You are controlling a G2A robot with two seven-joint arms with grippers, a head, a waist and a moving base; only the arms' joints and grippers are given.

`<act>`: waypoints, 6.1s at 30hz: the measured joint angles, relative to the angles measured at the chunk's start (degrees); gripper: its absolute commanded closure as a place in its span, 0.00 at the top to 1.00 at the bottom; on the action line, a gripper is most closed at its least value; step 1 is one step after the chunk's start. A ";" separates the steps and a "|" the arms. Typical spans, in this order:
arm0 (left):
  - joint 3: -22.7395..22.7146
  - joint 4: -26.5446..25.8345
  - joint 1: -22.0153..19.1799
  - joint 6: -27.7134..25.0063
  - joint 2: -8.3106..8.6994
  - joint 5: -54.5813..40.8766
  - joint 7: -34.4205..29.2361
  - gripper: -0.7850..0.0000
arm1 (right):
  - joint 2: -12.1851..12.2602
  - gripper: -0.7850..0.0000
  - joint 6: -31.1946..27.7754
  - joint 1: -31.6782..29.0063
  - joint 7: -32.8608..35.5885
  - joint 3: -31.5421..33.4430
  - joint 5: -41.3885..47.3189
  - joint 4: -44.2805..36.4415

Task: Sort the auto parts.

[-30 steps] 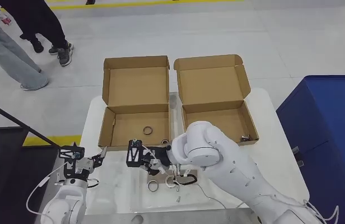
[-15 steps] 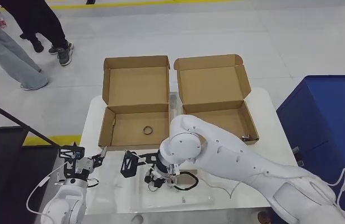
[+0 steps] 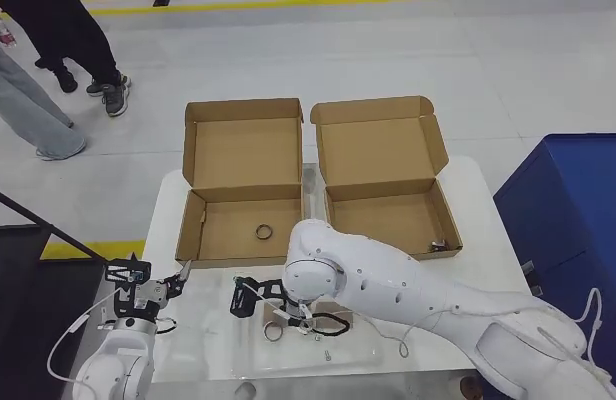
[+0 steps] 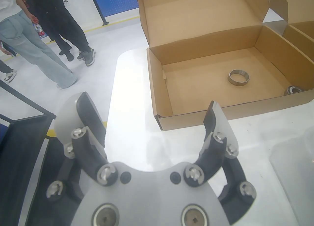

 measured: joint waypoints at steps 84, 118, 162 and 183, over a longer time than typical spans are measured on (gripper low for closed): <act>0.00 0.00 0.00 0.00 0.00 0.00 0.00 1.00 | 4.55 0.00 -17.76 7.46 -17.86 -6.32 16.57 -0.24; 0.00 0.00 0.00 0.00 0.00 0.00 0.00 1.00 | 19.24 0.00 -39.76 5.95 -39.89 -0.86 43.65 -10.97; 0.00 0.00 0.00 0.00 0.00 0.00 0.00 1.00 | 17.14 0.00 -32.14 -16.87 -42.69 10.37 96.22 -20.13; 0.00 0.00 0.00 0.00 0.00 0.00 0.00 1.00 | 14.65 0.00 -20.31 -19.76 -49.87 22.85 58.78 -16.88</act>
